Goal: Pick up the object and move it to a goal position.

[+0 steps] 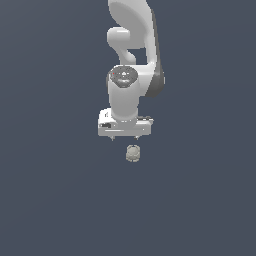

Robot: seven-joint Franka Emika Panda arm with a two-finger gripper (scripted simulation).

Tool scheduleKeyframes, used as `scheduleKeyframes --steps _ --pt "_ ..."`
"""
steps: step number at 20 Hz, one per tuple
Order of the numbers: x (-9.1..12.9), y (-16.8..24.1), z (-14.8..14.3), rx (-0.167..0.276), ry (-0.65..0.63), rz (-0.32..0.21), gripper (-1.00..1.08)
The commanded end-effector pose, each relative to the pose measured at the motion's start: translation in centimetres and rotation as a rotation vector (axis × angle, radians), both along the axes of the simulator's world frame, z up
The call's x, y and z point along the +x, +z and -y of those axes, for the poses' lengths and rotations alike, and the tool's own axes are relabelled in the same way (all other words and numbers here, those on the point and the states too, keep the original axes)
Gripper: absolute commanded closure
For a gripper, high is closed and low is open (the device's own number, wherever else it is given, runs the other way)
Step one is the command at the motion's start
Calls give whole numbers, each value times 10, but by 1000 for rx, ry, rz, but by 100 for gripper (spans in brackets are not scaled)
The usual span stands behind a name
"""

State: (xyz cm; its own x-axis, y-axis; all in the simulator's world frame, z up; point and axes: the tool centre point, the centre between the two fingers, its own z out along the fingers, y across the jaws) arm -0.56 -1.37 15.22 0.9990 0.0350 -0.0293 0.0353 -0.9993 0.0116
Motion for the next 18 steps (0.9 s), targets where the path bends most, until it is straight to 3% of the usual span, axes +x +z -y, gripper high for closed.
scheduleKeyframes --steps 1,10,18 --pt "2 -9 -6 1 -15 4 -92" --pt "10 -53 -33 9 -91 25 -92" --pt "10 -62 -38 11 -104 27 -92"
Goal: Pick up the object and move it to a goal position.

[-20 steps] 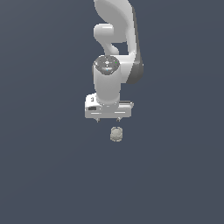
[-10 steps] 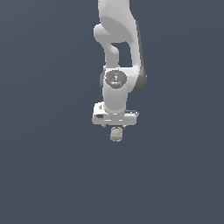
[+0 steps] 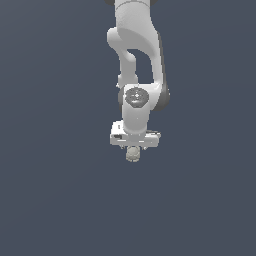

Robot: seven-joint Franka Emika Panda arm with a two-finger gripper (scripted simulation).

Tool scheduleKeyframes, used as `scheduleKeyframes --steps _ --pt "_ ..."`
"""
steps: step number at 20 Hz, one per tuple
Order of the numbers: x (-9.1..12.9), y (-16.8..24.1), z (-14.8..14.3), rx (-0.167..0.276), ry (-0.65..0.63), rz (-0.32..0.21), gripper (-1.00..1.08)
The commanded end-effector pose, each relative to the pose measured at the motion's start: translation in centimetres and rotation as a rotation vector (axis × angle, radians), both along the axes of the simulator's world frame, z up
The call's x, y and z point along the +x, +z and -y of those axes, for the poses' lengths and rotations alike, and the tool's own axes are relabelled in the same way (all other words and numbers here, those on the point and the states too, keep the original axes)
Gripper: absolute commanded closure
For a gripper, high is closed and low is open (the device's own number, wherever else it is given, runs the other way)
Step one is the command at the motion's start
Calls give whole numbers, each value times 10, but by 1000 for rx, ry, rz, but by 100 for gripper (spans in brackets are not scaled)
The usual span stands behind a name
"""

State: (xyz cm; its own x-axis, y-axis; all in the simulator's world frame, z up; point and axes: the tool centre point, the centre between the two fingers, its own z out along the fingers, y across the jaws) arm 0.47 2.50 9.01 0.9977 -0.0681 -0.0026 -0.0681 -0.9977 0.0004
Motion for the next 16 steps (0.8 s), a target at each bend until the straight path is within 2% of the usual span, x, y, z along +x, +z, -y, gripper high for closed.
scheduleKeyframes --steps 1,11,16 --pt "0 -1 0 0 -1 1 -92" --pt "-1 -44 0 0 -4 2 -92" --pt "1 -51 0 0 -4 3 -92"
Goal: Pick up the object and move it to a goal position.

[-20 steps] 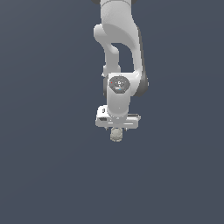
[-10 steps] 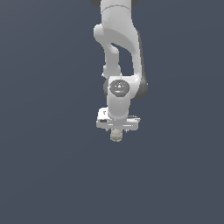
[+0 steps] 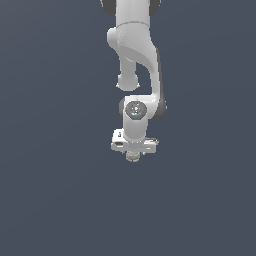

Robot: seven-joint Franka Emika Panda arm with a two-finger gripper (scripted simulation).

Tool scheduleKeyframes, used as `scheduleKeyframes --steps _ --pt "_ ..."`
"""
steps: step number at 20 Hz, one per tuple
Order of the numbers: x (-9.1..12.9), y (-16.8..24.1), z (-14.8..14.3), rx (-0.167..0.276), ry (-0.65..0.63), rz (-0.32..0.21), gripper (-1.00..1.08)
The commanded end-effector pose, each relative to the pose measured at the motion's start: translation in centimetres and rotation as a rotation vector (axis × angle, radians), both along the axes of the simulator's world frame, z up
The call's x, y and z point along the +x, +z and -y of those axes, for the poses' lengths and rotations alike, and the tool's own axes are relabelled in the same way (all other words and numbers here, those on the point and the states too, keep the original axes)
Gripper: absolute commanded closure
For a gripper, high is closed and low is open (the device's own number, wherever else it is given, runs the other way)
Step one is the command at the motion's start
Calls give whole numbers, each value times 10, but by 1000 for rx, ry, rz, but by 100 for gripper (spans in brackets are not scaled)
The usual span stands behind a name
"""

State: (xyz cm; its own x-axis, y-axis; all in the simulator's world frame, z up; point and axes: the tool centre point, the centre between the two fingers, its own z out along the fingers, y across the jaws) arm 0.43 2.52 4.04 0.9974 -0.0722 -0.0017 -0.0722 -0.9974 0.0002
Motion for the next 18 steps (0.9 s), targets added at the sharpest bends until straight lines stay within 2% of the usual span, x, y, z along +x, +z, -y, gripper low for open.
scheduleKeyframes --steps 1,12,18 --pt "1 -1 0 0 0 2 108" --pt "1 0 0 0 0 2 108" --pt "10 4 15 0 0 2 108"
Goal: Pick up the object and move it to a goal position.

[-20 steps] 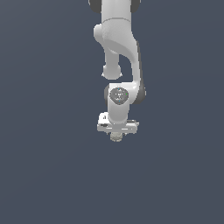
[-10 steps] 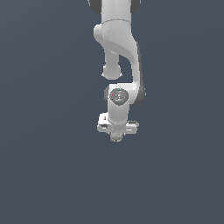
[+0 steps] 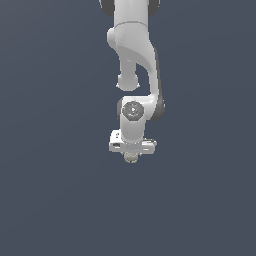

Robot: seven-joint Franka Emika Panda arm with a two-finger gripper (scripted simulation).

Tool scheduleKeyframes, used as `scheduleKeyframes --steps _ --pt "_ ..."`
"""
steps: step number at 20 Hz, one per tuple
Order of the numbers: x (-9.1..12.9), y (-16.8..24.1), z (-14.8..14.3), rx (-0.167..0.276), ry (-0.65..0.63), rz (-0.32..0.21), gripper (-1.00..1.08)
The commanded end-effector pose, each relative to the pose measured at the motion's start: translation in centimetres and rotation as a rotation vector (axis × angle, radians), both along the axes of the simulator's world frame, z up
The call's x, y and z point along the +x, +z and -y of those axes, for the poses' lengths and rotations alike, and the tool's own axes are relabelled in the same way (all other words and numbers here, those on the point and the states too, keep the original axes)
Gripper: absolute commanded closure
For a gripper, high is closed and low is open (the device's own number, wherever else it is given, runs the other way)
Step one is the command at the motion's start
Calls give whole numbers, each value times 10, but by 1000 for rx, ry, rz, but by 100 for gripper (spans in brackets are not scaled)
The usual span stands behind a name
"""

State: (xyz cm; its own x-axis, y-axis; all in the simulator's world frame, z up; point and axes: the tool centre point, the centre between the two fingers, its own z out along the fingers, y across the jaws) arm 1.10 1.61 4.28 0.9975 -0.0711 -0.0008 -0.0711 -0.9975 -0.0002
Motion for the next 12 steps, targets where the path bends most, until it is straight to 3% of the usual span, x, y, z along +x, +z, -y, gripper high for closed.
scheduleKeyframes --steps 1,12 --pt "6 3 10 0 -1 1 108" --pt "48 26 81 0 -1 1 108"
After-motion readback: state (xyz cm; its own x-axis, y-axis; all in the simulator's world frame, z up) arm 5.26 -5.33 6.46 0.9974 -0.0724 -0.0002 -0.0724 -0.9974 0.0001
